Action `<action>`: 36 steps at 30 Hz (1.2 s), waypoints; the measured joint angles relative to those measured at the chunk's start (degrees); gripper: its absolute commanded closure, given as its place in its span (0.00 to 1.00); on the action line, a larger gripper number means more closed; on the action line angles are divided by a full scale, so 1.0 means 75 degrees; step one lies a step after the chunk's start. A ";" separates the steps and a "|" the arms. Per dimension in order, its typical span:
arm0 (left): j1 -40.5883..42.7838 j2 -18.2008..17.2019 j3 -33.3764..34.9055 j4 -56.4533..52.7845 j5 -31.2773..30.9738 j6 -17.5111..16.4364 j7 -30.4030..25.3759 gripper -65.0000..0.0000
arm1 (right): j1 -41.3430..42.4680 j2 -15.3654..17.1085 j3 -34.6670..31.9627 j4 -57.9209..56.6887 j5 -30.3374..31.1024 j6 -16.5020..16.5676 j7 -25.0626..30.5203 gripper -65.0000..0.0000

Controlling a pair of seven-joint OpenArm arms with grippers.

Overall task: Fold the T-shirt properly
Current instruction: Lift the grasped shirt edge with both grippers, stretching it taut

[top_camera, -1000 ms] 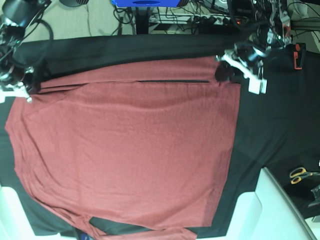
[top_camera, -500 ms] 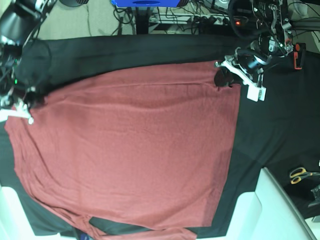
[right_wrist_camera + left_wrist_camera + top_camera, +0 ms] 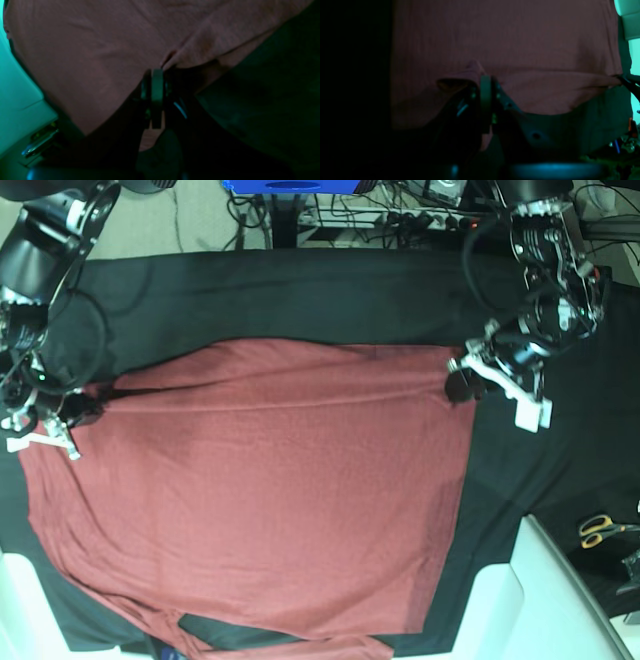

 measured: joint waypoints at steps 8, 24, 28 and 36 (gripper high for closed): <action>-0.0647 0.0017 0.0047 -0.1361 0.0023 0.0000 -0.0026 1.00 | 0.0306 0.0405 0.0003 -0.0726 0.0017 -0.0009 0.0417 1.00; -0.1174 0.0032 0.0050 -0.1515 0.0020 0.0443 -0.0052 1.00 | 0.0659 0.0449 0.0006 -0.1052 0.0009 0.0003 0.0446 1.00; -0.1224 0.0038 0.0050 -0.1515 0.0029 0.0446 -0.0050 1.00 | 0.0755 0.0443 0.0003 -0.1052 0.0012 0.0006 0.0443 1.00; -0.1614 0.0169 0.0047 -0.1515 0.0052 0.0458 -0.0055 1.00 | 0.0784 0.0446 0.0000 -0.1052 -0.0017 -0.0009 0.0458 1.00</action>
